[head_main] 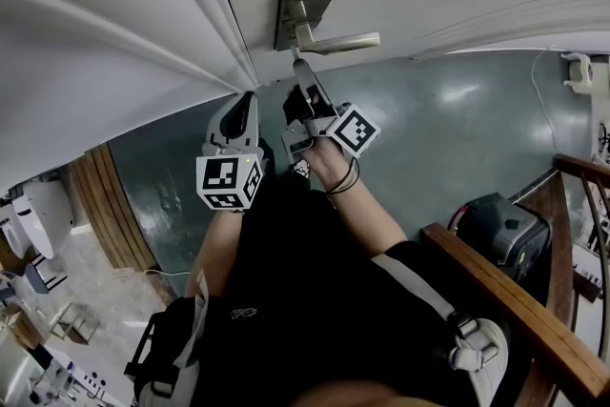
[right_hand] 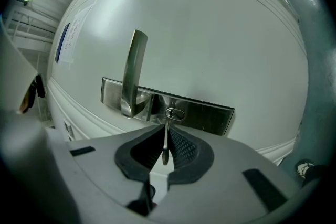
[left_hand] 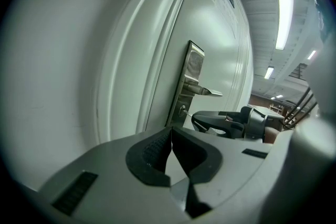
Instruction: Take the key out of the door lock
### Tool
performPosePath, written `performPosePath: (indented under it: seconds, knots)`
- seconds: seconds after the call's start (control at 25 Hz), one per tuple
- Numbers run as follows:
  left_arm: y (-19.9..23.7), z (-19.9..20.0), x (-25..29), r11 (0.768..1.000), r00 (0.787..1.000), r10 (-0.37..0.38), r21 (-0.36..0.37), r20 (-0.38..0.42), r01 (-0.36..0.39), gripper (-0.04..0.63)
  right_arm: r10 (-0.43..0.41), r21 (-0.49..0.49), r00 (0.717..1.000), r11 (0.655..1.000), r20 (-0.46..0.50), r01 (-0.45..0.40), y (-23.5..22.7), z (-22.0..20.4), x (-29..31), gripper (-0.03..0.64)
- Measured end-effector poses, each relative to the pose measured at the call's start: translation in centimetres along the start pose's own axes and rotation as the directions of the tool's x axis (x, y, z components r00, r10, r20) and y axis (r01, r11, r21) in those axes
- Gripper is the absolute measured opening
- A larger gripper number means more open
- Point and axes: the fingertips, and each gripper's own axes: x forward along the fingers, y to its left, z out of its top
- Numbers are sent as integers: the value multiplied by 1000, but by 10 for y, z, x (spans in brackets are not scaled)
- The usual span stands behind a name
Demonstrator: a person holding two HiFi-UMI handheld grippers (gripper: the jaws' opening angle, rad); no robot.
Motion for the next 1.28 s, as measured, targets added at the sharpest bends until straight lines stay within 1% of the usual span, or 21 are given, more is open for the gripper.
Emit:
performPosePath:
  seconds: [0.44,0.8,1.04,1.16,1.28]
  knots:
    - [-15,-7,-13,1000,1000,11,-5,7,-11,23,5,-28,999,1000,-39,-7,5,-8,-22,29]
    - [-38,-14,-29,1000,1000,26,-7,15,-26,23,16,-42,997,999,-73,-19,15,-10,-54,29]
    - [-59,-23,-39,999,999,35,-1,13,-35,23,11,-101,994,995,-105,-22,21,-7,-83,29]
    - [-71,-31,-44,999,999,40,4,1,-40,23,5,-166,992,986,-125,-25,22,-4,-98,29]
    - [-81,-36,-48,999,999,44,6,-3,-44,23,-19,-252,988,968,-152,-20,19,-1,-110,29]
